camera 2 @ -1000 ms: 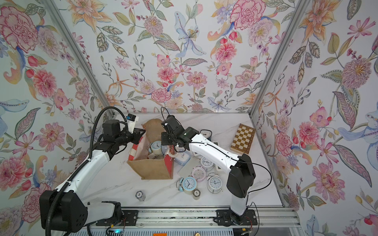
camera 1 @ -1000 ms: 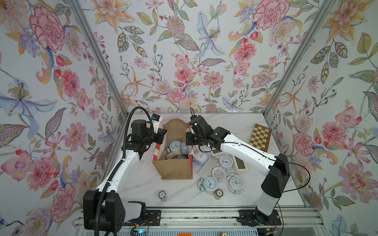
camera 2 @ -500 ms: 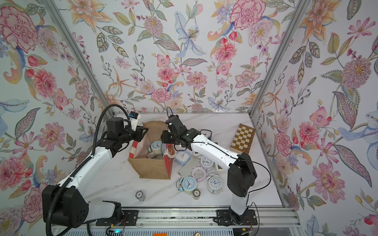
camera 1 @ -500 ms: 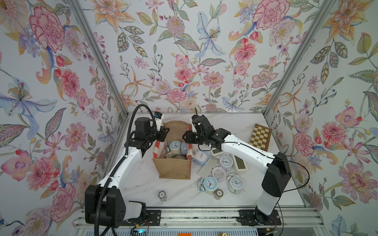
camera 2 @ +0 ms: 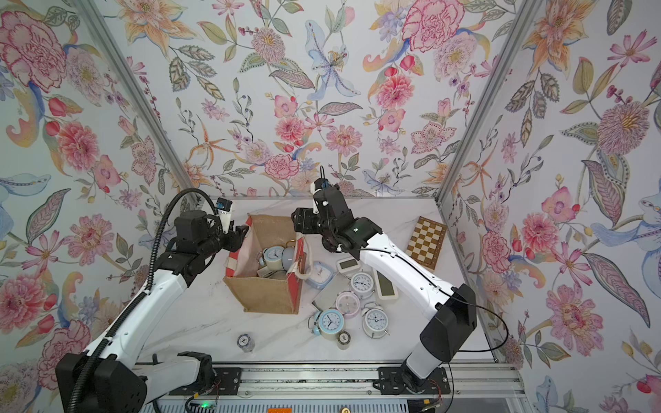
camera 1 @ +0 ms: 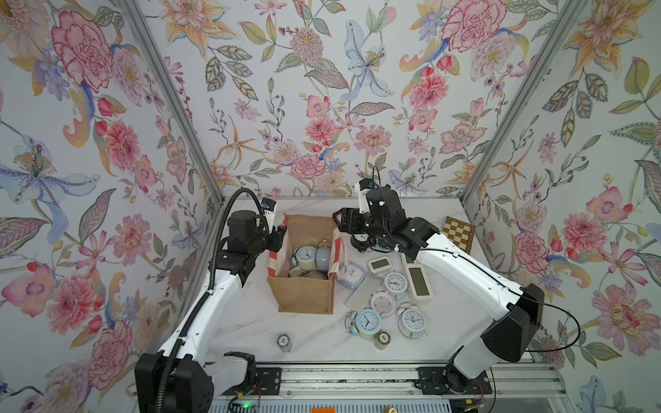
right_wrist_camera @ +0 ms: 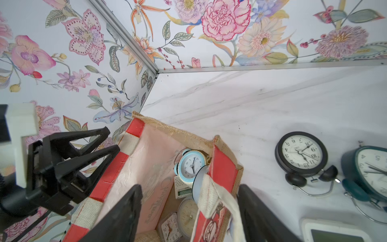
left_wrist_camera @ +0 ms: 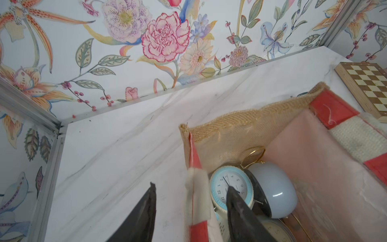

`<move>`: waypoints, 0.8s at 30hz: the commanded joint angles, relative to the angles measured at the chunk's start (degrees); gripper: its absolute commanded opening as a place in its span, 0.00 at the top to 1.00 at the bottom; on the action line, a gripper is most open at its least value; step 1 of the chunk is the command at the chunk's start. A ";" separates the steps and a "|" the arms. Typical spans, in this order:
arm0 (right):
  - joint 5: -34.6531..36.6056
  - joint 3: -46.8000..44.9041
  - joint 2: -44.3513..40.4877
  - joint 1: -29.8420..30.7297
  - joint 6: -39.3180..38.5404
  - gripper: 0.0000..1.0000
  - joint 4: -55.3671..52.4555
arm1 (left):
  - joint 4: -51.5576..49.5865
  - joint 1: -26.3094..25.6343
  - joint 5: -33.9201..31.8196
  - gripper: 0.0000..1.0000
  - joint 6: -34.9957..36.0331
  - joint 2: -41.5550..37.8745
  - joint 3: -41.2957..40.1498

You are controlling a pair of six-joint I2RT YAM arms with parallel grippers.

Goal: Put the alarm clock into the canvas bag
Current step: Pick up the alarm from the center of the board.

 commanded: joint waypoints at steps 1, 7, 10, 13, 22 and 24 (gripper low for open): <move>2.99 -2.61 -1.86 -0.35 -2.46 0.26 -0.66 | -1.97 -0.36 0.77 0.48 0.44 -1.10 -1.40; 3.91 -5.49 -3.23 -0.48 -1.65 0.26 -0.69 | -2.41 -0.36 -0.57 0.75 0.50 0.48 -1.59; 4.48 -5.96 -3.42 -0.45 -1.39 0.27 -1.56 | -1.54 -0.36 -2.90 0.89 0.65 0.39 -1.15; 4.23 -6.22 -3.63 -0.61 -2.08 0.27 -3.17 | -0.88 -0.35 -4.23 0.95 1.02 -0.02 -0.67; 0.17 -11.67 -6.19 -2.86 -4.24 0.28 -7.61 | 7.69 -0.35 3.63 0.90 -0.67 -3.32 -6.97; -0.26 -13.35 -6.73 -3.28 -4.43 0.28 -8.54 | 7.21 -0.32 4.39 0.88 -0.36 -2.92 -6.96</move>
